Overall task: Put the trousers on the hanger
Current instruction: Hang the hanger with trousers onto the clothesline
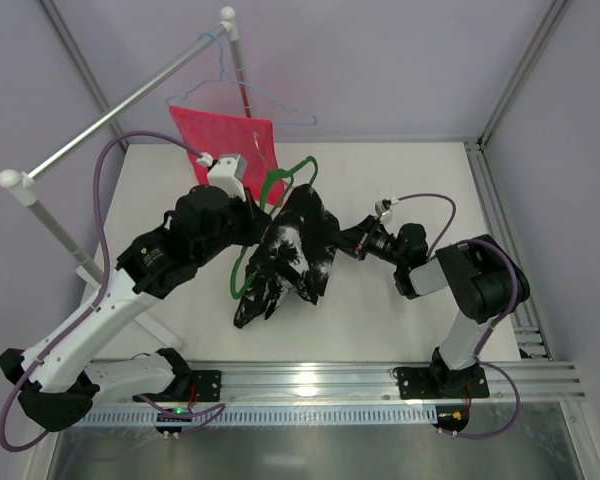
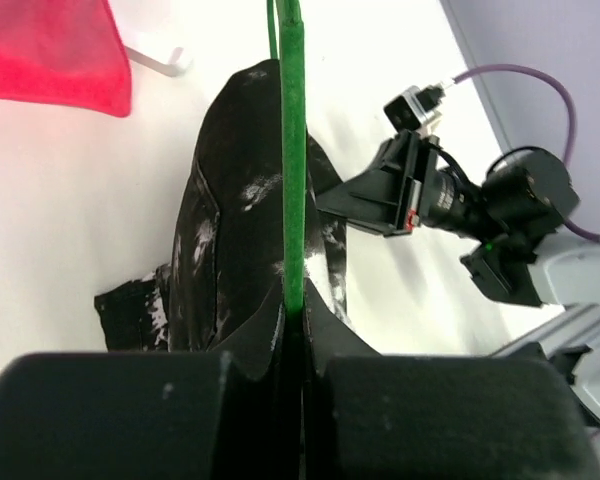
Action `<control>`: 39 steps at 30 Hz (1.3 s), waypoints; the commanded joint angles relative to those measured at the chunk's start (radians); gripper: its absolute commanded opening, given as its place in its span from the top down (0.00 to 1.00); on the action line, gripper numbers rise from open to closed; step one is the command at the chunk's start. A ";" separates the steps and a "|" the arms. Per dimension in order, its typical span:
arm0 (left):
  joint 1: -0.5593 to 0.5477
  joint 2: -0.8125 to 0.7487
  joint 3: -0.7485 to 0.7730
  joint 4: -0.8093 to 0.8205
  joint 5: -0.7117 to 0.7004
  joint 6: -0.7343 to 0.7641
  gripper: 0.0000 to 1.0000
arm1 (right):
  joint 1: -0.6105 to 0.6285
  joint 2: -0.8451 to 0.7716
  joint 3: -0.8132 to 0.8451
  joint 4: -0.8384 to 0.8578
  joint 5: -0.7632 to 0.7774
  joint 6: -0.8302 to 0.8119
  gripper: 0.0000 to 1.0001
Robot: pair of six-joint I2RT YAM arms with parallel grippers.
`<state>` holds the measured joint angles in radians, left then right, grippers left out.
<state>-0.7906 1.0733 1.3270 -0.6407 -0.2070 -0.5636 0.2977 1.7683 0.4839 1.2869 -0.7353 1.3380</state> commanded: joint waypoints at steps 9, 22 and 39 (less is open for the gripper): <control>-0.143 0.080 0.060 0.176 -0.515 0.117 1.00 | 0.041 -0.145 -0.094 0.335 0.182 -0.054 0.96; -0.156 0.059 0.067 0.047 -0.779 0.094 1.00 | -0.015 -0.500 -0.171 -0.056 0.306 -0.189 0.96; -0.189 0.017 -0.005 0.231 -0.793 0.091 1.00 | 0.154 -0.155 -0.243 0.144 0.430 -0.122 0.96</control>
<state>-0.9916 1.1469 1.2991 -0.6495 -0.7586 -0.4862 0.3828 1.5650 0.2428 1.3281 -0.3679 1.2350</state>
